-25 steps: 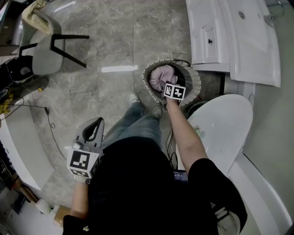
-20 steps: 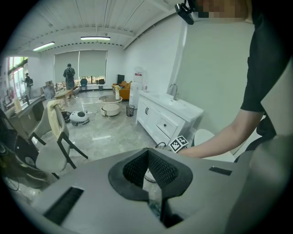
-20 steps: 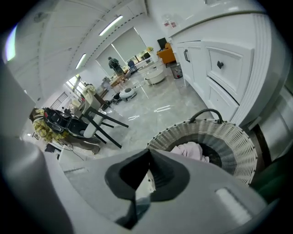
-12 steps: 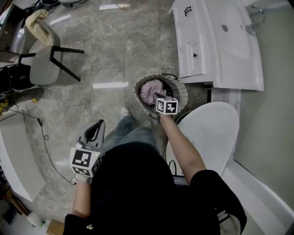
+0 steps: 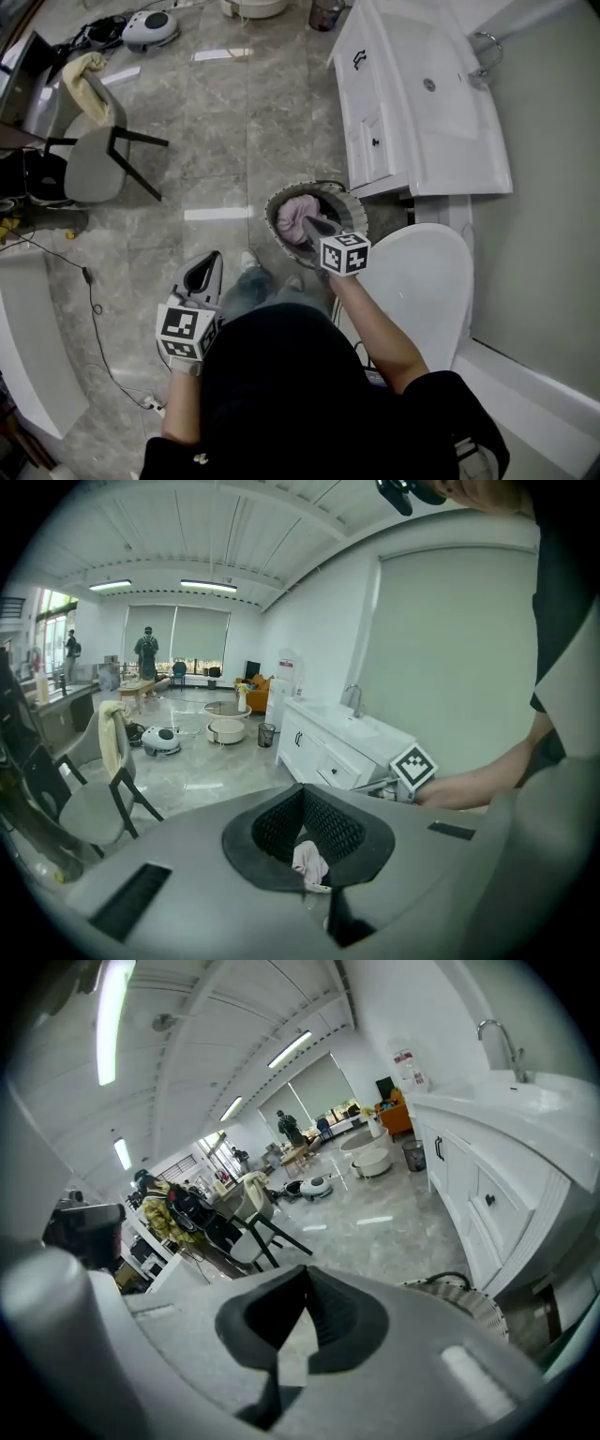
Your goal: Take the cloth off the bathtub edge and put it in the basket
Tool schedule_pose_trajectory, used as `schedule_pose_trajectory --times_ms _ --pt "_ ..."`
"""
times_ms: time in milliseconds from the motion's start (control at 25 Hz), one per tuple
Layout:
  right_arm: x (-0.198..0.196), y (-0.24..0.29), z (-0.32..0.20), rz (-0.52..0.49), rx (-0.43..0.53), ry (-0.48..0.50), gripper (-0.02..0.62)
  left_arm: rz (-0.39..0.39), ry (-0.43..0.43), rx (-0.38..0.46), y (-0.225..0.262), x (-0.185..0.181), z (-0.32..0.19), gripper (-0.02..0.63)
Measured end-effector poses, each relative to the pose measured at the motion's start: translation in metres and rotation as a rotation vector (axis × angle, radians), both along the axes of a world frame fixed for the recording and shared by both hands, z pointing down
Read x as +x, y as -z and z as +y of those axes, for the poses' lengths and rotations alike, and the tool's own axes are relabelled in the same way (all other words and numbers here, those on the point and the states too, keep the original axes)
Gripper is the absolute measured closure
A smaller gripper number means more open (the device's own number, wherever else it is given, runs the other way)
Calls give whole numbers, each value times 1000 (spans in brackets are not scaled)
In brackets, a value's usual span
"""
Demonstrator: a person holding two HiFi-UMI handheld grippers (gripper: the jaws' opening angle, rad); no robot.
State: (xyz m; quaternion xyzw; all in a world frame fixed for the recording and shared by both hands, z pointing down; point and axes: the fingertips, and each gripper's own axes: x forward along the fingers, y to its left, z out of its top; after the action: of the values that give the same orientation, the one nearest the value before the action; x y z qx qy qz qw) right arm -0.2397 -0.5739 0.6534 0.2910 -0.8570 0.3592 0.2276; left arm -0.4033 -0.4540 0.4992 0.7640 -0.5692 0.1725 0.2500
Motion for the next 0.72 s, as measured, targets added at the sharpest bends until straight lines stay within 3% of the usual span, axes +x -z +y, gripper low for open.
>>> schedule_pose_trajectory --times_ms 720 --pt "25 222 43 -172 345 108 600 18 -66 181 75 39 -13 594"
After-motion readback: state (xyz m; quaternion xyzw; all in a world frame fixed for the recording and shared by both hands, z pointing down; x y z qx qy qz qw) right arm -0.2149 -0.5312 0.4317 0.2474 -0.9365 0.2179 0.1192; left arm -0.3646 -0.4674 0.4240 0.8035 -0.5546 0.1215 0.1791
